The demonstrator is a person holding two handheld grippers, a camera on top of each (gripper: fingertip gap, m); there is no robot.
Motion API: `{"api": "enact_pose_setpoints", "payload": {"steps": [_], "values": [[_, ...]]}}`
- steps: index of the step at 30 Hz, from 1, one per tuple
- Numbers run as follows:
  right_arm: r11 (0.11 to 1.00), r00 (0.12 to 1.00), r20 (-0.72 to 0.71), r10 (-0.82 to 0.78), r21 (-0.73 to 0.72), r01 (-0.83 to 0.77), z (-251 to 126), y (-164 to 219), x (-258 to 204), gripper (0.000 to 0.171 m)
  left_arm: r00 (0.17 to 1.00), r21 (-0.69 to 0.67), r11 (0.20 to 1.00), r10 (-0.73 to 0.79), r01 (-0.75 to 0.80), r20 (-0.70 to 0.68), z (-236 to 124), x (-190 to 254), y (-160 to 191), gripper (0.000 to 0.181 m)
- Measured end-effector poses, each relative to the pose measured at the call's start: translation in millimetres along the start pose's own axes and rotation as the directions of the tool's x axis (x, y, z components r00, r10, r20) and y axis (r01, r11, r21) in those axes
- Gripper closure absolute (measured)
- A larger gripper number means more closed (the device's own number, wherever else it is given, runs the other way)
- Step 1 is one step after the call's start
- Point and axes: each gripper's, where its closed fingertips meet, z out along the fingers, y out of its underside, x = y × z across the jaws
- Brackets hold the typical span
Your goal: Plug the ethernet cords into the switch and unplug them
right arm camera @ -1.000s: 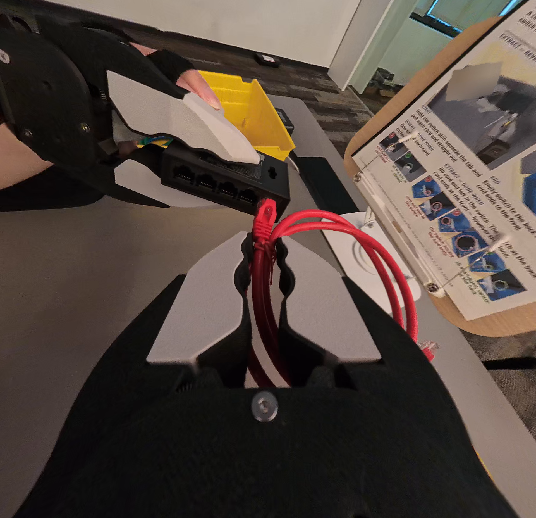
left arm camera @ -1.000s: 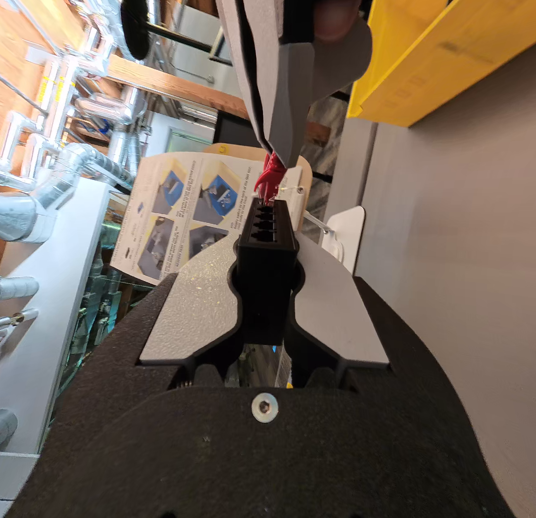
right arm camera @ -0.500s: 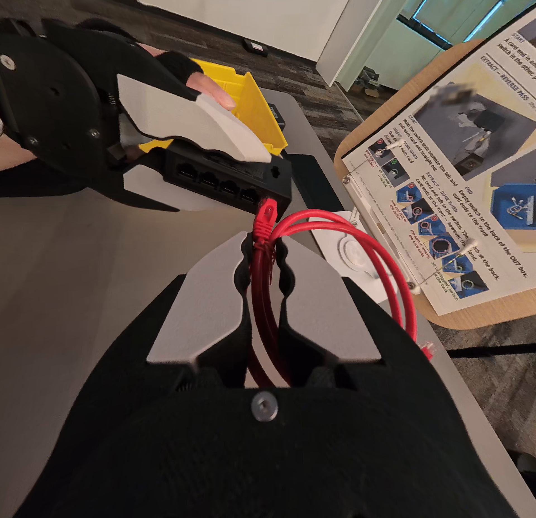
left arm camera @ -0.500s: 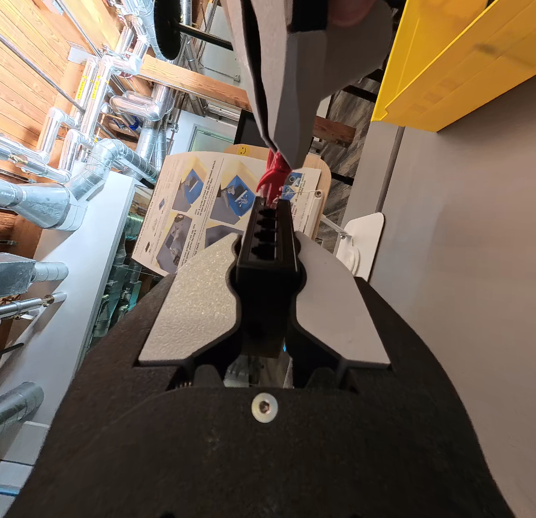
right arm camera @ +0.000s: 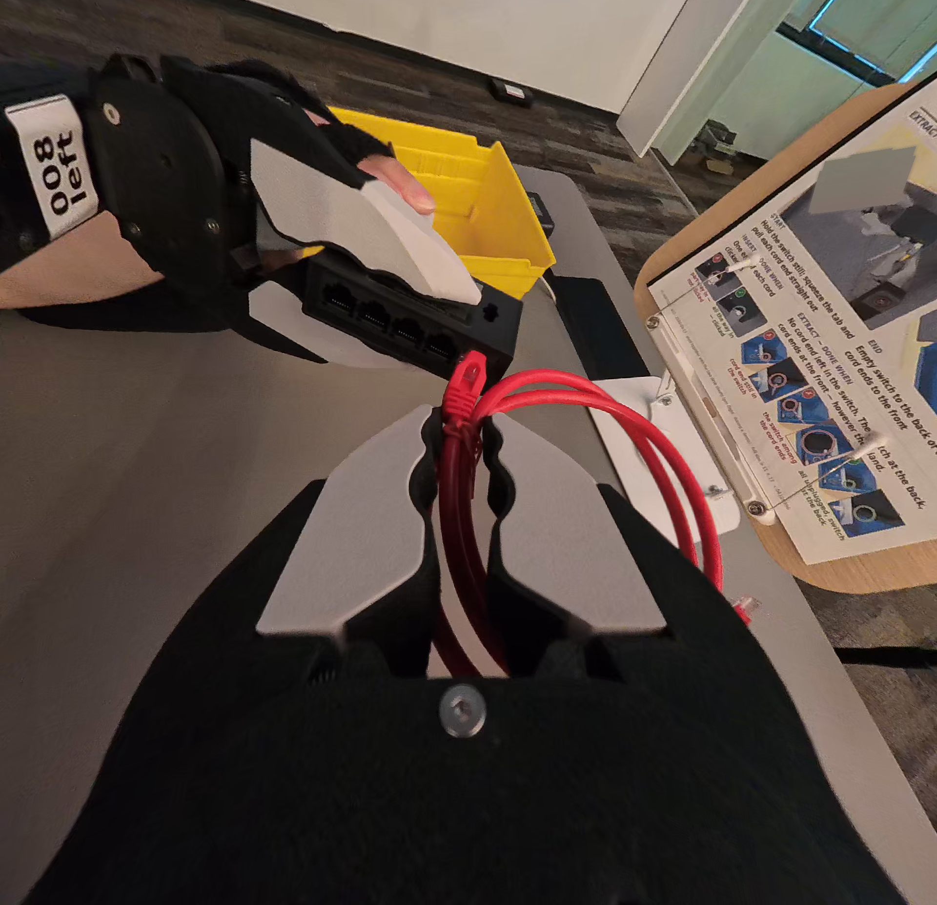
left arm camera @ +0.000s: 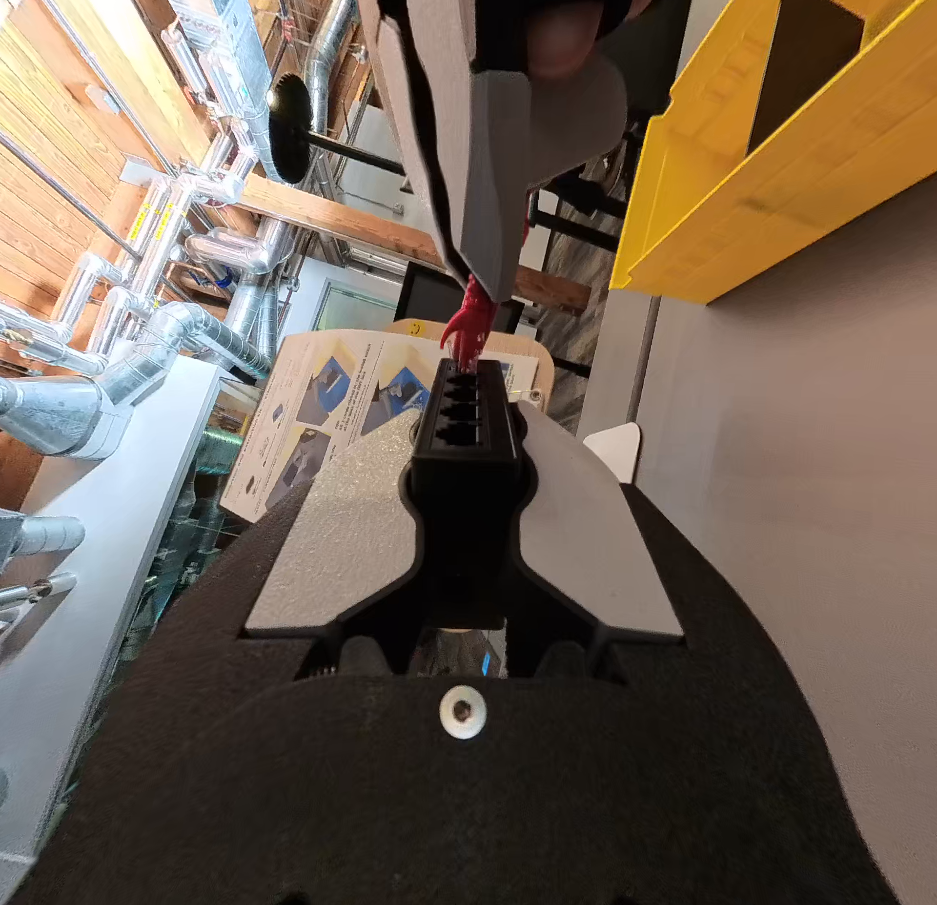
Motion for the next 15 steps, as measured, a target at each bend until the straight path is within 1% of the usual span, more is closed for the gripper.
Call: {"api": "enact_pose_setpoints", "payload": {"steps": [5, 8, 11, 15], "values": [[1.000, 1.000, 0.008, 0.005, 0.003, -0.005, -5.5, -4.4, -5.1, 0.155, 1.000, 0.026, 1.000, -0.005, 0.005, -0.002, -4.7, -1.9, -9.0, 0.150], [1.000, 1.000, 0.003, -0.006, -0.019, 0.006, -6.2, -2.2, -6.2, 0.156, 1.000, 0.033, 0.999, -0.015, 0.016, -0.019, -4.7, 1.4, -11.6, 0.152], [1.000, 1.000, 0.014, -0.017, -0.023, 0.017, -7.8, -1.2, -7.8, 0.155, 0.999, 0.048, 0.998, -0.026, 0.027, -0.032, -5.9, 2.9, -15.1, 0.150], [0.999, 0.999, 0.033, -0.030, -0.028, 0.031, -9.5, 0.7, -10.1, 0.155, 0.999, 0.059, 0.998, -0.024, 0.027, -0.049, -6.9, 5.9, -19.4, 0.152]]}}
